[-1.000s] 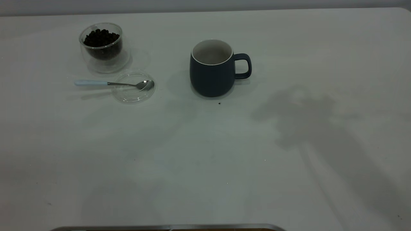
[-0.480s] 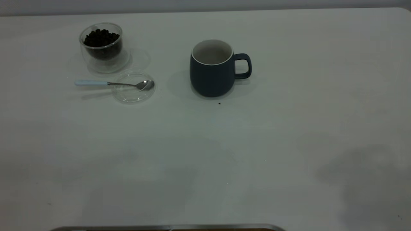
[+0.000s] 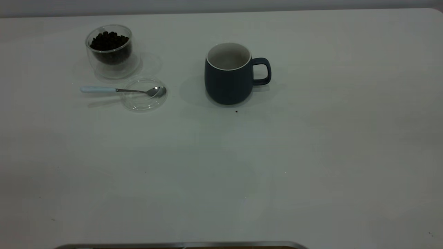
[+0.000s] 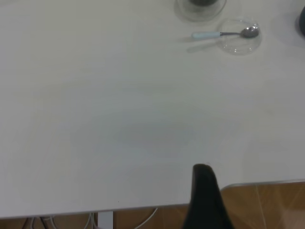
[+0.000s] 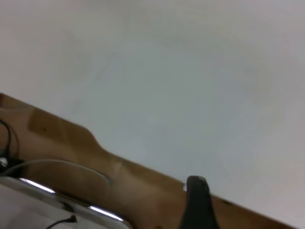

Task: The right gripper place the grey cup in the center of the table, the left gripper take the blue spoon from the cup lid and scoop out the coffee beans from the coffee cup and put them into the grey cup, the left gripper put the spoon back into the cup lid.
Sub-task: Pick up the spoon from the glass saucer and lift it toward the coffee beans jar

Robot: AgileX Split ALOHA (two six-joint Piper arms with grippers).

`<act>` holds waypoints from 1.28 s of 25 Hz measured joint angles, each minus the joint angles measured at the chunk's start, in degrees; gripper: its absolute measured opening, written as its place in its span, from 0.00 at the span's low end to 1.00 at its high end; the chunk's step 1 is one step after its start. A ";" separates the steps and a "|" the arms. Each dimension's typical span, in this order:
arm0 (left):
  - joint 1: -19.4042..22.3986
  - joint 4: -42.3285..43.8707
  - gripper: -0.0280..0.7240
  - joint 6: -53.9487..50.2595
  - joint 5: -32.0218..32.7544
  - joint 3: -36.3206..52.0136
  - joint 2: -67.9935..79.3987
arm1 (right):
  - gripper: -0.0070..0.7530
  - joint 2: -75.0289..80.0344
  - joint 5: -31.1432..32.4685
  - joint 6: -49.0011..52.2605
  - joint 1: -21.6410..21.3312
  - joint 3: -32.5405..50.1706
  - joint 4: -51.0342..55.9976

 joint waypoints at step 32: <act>0.00 0.00 0.82 -0.05 0.00 0.00 0.00 | 0.79 -28.11 -6.26 -5.02 -20.02 15.28 4.05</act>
